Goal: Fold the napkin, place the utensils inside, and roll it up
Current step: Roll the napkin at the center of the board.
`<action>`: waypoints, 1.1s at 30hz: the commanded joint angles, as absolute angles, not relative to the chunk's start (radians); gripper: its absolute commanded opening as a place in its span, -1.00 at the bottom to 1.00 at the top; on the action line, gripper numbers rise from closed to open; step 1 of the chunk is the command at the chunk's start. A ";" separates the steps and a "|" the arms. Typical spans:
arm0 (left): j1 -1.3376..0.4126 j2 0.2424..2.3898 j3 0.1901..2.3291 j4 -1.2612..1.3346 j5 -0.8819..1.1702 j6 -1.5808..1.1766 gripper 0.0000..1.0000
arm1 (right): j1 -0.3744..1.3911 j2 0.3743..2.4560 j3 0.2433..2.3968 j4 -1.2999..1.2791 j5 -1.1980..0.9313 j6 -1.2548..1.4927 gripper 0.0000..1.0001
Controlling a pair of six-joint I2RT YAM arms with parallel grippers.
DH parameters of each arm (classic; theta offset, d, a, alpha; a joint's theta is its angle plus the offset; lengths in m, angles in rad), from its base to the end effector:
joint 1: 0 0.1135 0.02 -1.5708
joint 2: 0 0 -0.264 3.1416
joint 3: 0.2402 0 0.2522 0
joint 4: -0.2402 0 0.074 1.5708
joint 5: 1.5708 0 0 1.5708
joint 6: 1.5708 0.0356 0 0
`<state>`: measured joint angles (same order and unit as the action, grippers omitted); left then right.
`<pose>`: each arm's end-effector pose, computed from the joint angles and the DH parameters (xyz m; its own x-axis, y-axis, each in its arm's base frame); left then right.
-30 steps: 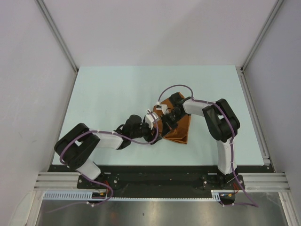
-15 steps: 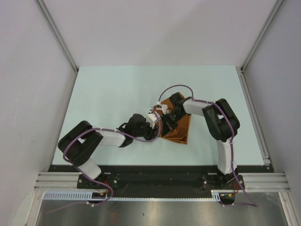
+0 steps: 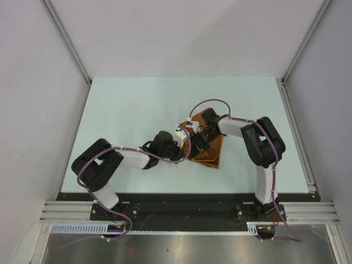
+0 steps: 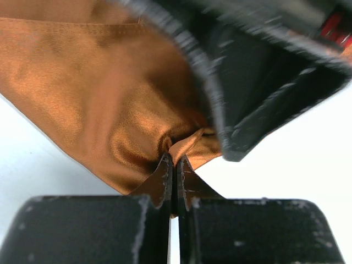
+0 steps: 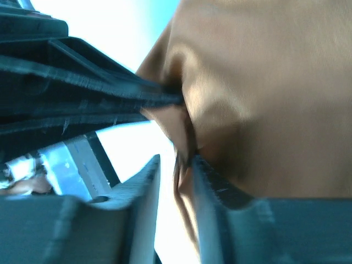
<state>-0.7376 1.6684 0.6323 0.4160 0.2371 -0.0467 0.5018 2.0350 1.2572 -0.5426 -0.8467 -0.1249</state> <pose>0.2242 -0.2150 0.1329 -0.4667 0.3628 -0.8066 0.7742 0.6084 -0.1743 0.3195 0.2057 0.1259 -0.7828 -0.5236 -0.3363 -0.5834 0.4296 0.6892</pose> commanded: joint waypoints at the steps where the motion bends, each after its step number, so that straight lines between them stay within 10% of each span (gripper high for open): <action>1: -0.729 1.690 0.658 0.371 0.248 -0.070 -1.00 | 0.462 1.866 1.165 -0.425 -0.744 -0.083 -0.20; 13: -0.635 1.732 0.710 0.281 0.433 -0.121 -1.00 | 0.618 1.425 0.862 -0.290 -0.167 -0.029 0.36; 33: -0.577 1.778 0.762 0.241 0.538 -0.138 -1.00 | 0.839 1.540 0.844 -0.321 0.198 -0.092 0.33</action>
